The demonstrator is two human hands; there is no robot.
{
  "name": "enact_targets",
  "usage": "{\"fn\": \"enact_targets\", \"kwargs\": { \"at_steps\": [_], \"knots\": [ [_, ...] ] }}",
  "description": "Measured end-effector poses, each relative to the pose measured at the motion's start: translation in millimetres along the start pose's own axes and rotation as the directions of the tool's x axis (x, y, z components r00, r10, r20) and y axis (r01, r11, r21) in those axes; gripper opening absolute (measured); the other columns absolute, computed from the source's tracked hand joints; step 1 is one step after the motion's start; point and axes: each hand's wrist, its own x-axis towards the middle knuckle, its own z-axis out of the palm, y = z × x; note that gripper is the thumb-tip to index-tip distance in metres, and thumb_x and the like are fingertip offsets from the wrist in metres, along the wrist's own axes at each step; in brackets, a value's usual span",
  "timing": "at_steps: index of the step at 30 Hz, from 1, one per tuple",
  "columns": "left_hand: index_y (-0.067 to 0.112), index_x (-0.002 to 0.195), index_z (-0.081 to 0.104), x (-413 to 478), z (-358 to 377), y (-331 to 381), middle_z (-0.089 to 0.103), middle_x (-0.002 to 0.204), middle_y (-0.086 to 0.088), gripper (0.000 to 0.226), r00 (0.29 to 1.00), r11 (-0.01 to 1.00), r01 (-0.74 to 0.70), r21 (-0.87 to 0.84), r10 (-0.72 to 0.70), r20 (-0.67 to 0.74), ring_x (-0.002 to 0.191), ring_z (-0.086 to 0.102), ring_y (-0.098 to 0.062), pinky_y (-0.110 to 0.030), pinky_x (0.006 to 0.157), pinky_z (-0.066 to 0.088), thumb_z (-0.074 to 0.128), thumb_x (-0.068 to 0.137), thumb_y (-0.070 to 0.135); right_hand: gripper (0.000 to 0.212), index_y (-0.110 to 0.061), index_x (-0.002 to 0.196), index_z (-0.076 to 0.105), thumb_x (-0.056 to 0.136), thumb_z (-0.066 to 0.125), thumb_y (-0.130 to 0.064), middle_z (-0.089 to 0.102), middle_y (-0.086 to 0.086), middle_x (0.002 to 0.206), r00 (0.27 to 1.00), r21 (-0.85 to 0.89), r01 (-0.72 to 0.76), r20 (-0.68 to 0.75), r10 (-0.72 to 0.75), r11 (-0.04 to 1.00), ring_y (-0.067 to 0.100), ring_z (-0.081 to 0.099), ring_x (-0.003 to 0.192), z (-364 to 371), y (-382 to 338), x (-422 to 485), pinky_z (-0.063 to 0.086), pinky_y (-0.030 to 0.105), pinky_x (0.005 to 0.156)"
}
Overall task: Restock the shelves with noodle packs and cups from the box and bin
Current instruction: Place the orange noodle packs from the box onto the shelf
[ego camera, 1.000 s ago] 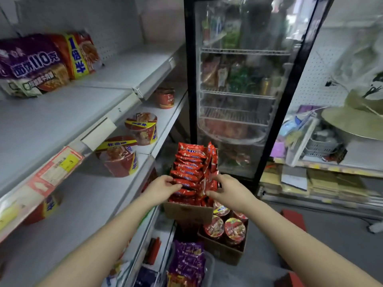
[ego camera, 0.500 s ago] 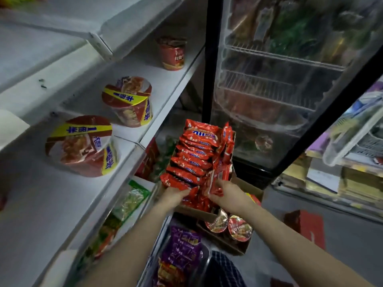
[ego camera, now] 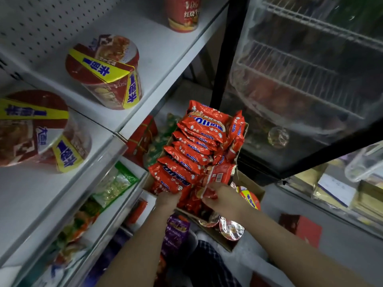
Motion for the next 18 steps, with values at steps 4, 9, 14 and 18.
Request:
{"fn": "enact_targets", "kwargs": {
  "at_steps": [4, 9, 14, 18],
  "knots": [
    [0.007, 0.08, 0.069, -9.1, -4.8, 3.8, 0.073, 0.09, -0.012, 0.029, 0.995, 0.996, -0.075, 0.045, 0.078, -0.07, 0.091, 0.069, -0.03, -0.044, 0.091, 0.054, 0.067, 0.091, 0.034, 0.027, -0.021, 0.11, 0.062, 0.091, 0.059, -0.04, 0.064, -0.002, 0.11, 0.998, -0.03, 0.008, 0.062, -0.006, 1.0, 0.014, 0.064, 0.095, 3.4, 4.0, 8.7, 0.055, 0.037, 0.085],
    [0.006, 0.087, 0.071, -53.4, -26.6, 26.1, 0.07, 0.087, -0.009, 0.023, 0.959, 0.968, -0.242, -0.06, 0.23, -0.166, 0.081, 0.063, -0.023, -0.03, 0.069, 0.044, 0.056, 0.094, 0.023, 0.047, -0.014, 0.134, 0.051, 0.095, 0.058, -0.038, 0.061, 0.002, 0.119, 0.995, -0.071, 0.028, 0.097, -0.021, 0.997, 0.016, 0.06, 0.104, -3.1, -7.3, 15.1, 0.048, 0.025, 0.084],
    [0.002, 0.079, 0.067, -98.7, -69.3, 32.0, 0.07, 0.071, -0.01, 0.015, 0.956, 0.879, -0.285, -0.382, 0.233, -0.179, 0.065, 0.064, -0.02, -0.033, 0.065, 0.056, 0.055, 0.088, 0.004, 0.062, -0.012, 0.144, 0.042, 0.093, 0.061, -0.04, 0.061, 0.005, 0.127, 0.991, -0.06, 0.079, 0.111, -0.072, 0.995, 0.021, 0.065, 0.106, -8.6, -29.2, 17.0, 0.052, 0.038, 0.095],
    [0.006, 0.079, 0.059, -133.8, -106.1, 14.8, 0.067, 0.069, -0.005, 0.014, 0.962, 0.811, -0.272, -0.519, 0.239, -0.131, 0.067, 0.066, -0.018, -0.038, 0.067, 0.057, 0.049, 0.086, 0.0, 0.097, -0.011, 0.152, 0.022, 0.079, 0.077, -0.043, 0.04, 0.007, 0.152, 0.985, 0.186, 0.086, 0.131, -0.112, 0.979, 0.023, 0.05, 0.127, -10.7, -64.8, 8.3, 0.043, 0.043, 0.108]
  ]
}}
